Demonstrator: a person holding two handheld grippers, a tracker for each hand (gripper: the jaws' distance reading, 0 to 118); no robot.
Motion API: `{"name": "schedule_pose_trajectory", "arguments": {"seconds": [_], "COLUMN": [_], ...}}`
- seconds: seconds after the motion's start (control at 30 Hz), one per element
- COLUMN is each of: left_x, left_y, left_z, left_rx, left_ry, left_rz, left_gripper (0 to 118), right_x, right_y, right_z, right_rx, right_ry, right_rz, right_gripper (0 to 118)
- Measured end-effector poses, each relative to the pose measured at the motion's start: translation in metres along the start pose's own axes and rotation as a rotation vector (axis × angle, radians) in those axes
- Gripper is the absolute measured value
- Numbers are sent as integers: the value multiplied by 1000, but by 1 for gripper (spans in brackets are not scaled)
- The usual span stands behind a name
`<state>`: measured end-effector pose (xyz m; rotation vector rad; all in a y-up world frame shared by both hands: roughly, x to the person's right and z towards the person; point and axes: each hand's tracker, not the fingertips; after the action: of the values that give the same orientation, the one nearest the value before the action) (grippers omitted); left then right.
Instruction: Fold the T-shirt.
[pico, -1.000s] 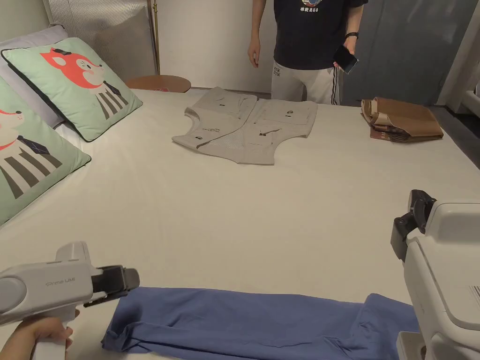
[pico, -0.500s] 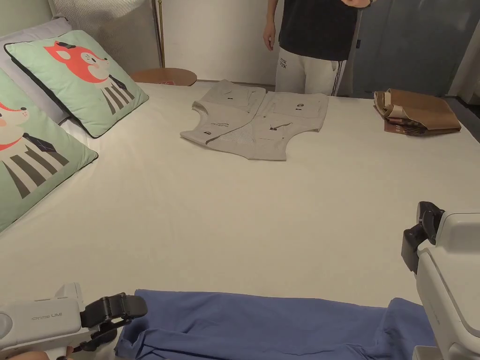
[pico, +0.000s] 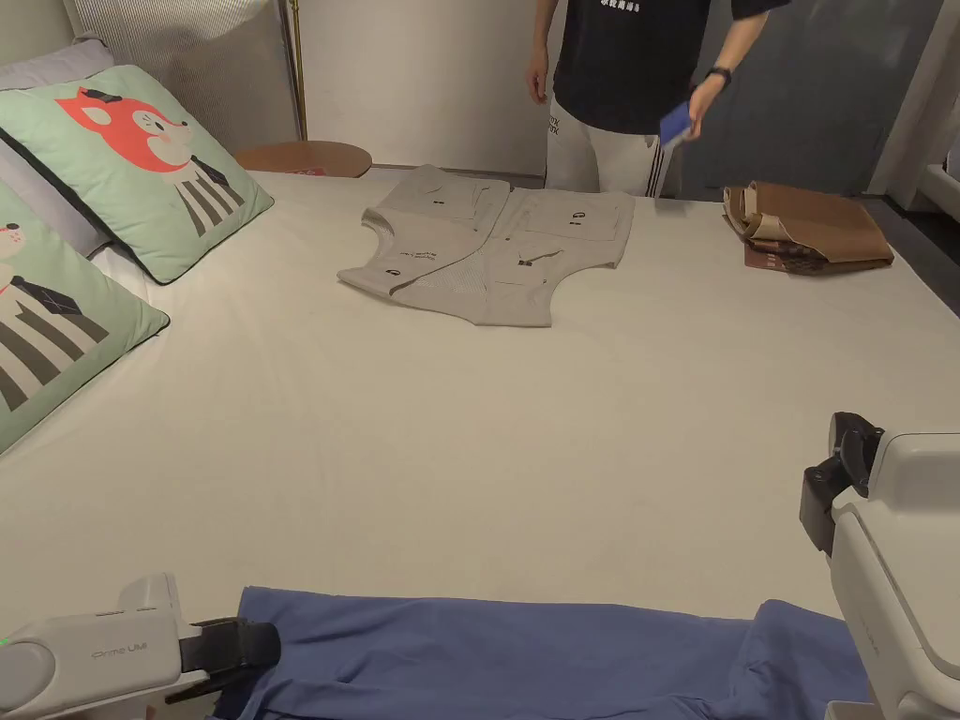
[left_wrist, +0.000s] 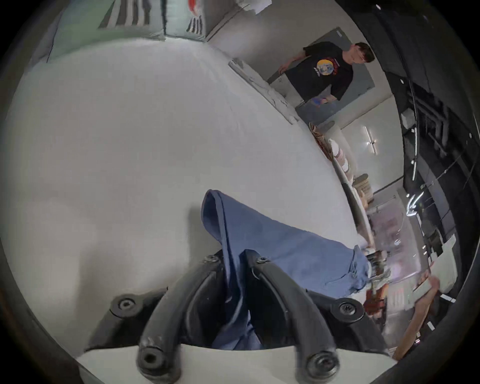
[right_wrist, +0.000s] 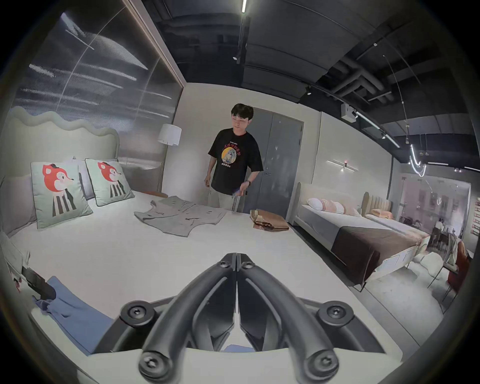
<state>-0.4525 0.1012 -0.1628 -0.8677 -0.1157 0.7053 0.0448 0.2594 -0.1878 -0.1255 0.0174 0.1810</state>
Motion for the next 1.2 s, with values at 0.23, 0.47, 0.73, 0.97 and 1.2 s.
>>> {"name": "schedule_pose_trajectory", "arguments": {"seconds": [0.23, 0.47, 0.73, 0.97, 1.2], "left_x": [-15, 45, 149, 201, 206], "left_y": [38, 37, -1, -48, -56], "left_z": [45, 46, -40, -106, -117], "left_rx": [80, 56, -68, -150, -166], "left_ry": [121, 245, 105, 91, 28], "left_rz": [-69, -126, -268, -306, -272], "left_gripper": [7, 7, 7, 8, 89], "right_x": [12, 17, 27, 45, 55], "right_y": [4, 5, -1, -3, -5], "right_z": [6, 16, 24, 31, 38], "right_rx": [26, 36, 46, 48, 34], "right_ry": [-9, 1, 23, 3, -15], "right_rz": [-36, -63, -69, -52, -57], "right_gripper": [0, 0, 0, 0, 0]}}
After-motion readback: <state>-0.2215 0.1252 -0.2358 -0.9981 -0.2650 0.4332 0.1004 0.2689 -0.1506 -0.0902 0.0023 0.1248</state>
